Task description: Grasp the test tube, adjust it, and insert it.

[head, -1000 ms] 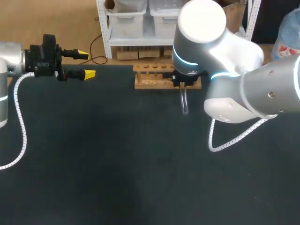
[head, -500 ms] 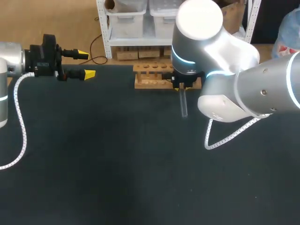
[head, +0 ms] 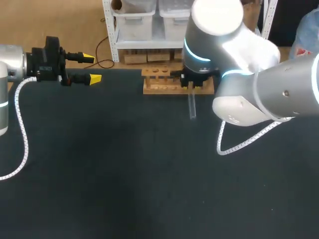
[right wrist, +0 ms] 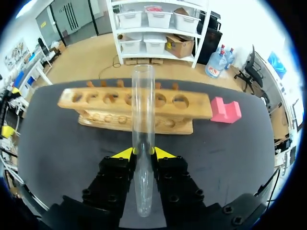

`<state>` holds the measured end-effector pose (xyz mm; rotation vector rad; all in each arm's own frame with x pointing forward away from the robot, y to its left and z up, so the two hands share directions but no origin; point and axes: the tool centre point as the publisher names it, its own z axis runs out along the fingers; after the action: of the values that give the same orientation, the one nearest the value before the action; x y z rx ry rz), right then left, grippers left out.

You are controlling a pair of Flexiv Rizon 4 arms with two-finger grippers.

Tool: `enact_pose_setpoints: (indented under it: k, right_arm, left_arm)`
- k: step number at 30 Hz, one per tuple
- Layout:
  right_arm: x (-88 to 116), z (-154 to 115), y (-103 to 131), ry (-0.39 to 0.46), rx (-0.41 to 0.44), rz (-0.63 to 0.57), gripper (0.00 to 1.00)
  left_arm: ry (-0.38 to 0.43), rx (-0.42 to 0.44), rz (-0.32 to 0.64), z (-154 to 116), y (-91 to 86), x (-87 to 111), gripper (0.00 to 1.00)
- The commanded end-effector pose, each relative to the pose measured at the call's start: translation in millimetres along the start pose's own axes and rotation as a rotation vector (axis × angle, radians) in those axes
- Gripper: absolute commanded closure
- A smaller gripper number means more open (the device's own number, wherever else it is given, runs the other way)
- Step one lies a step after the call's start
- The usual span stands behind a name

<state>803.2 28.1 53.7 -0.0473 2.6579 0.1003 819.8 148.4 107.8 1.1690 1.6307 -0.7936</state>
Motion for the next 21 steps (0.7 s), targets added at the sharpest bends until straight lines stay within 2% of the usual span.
enact_pose_setpoints:
  k: [1,9,16,21]
  right_arm:
    - [7,-43,-13,-0.145,-0.078,-0.003,1.00]
    - [-16,-82,-16,-0.365,-0.161,-0.013,1.00]
    - [-43,-99,-12,-0.581,-0.155,0.044,1.00]
    - [-57,-106,-6,-0.702,-0.117,0.070,1.00]
  left_arm:
    - [-0.003,-0.005,0.002,0,-1.5,0.9,0.00]
    - [-0.003,-0.005,0.002,0,-1.5,0.9,0.00]
    - [-0.003,-0.005,0.002,0,-1.5,0.9,0.00]
    - [-0.003,-0.005,0.002,0,-1.5,0.9,0.00]
